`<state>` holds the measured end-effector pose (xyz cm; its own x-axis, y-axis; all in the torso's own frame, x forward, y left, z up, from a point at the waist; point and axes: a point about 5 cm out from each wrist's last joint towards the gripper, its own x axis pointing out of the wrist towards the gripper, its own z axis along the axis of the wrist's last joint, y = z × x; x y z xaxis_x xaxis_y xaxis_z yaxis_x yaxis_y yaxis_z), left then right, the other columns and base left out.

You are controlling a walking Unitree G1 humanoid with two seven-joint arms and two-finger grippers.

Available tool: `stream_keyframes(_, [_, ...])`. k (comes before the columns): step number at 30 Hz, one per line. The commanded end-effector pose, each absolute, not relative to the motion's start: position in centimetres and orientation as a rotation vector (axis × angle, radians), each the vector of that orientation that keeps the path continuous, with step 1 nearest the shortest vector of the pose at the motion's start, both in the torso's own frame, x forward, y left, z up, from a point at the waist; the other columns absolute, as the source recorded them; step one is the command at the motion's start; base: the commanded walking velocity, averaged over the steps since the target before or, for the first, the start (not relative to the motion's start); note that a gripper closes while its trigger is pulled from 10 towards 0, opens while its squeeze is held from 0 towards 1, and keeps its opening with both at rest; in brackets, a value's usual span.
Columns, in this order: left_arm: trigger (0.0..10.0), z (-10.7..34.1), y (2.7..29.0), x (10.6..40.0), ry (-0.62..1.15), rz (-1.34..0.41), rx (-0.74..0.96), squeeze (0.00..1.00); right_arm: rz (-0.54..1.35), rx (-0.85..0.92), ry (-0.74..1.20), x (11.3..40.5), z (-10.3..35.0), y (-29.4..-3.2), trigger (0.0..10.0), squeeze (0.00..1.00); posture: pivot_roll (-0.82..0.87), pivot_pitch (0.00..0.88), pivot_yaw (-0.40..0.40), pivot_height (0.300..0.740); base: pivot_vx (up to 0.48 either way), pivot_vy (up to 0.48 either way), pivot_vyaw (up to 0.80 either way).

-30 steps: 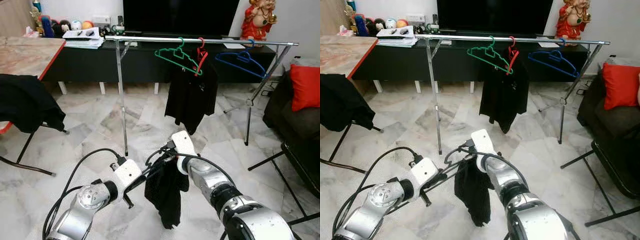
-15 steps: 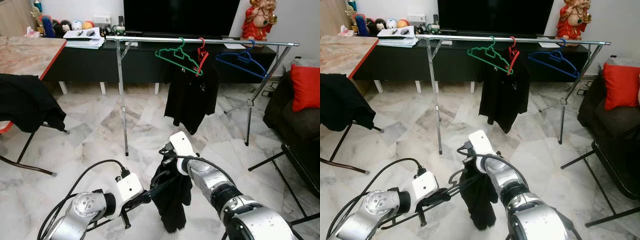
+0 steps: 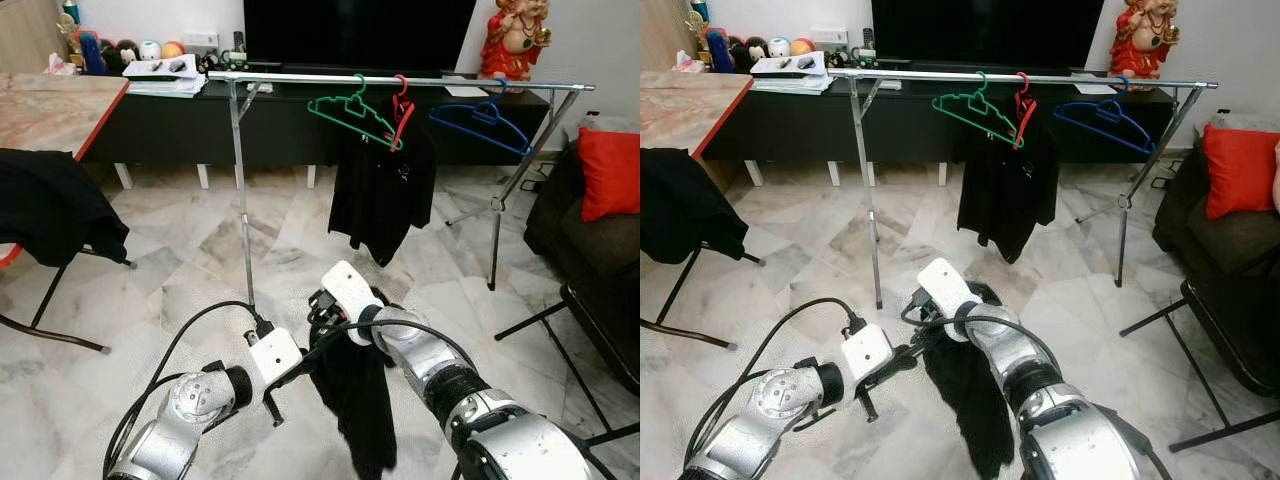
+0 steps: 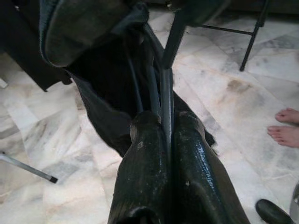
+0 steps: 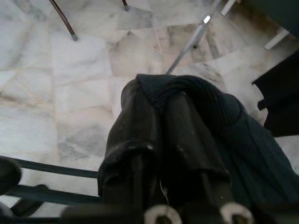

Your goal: Hang hanger

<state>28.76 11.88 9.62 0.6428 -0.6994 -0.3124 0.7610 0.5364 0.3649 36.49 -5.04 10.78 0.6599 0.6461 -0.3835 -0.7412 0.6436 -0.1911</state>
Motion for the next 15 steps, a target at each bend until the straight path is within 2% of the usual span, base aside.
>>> stream_keyframes(1, [10.0,11.2,10.6,29.7,0.062,-0.851,0.512,0.0,0.899,-0.37,0.267,35.7,10.7,-3.2,10.0,0.0,0.13,0.062,-0.11,0.74,0.0,0.0,0.0])
stream_keyframes(8, [10.0,10.5,11.8,30.8,0.092,-0.686,0.558,0.0,0.737,-0.34,0.286,36.8,11.2,-4.5,10.0,0.0,0.13,0.061,-0.103,0.74,0.0,0.0,0.0])
stream_keyframes(13, [10.0,11.5,12.6,31.8,0.03,-0.555,0.531,0.0,0.796,-0.335,0.273,36.4,11.2,-4.0,10.0,0.0,0.14,0.058,-0.103,0.74,0.0,0.0,0.0])
stream_keyframes(15, [10.0,11.5,12.0,31.7,0.029,-0.585,0.505,0.0,0.815,-0.335,0.267,36.3,11.1,-3.6,10.0,0.0,0.14,0.056,-0.102,0.74,0.0,0.0,0.0])
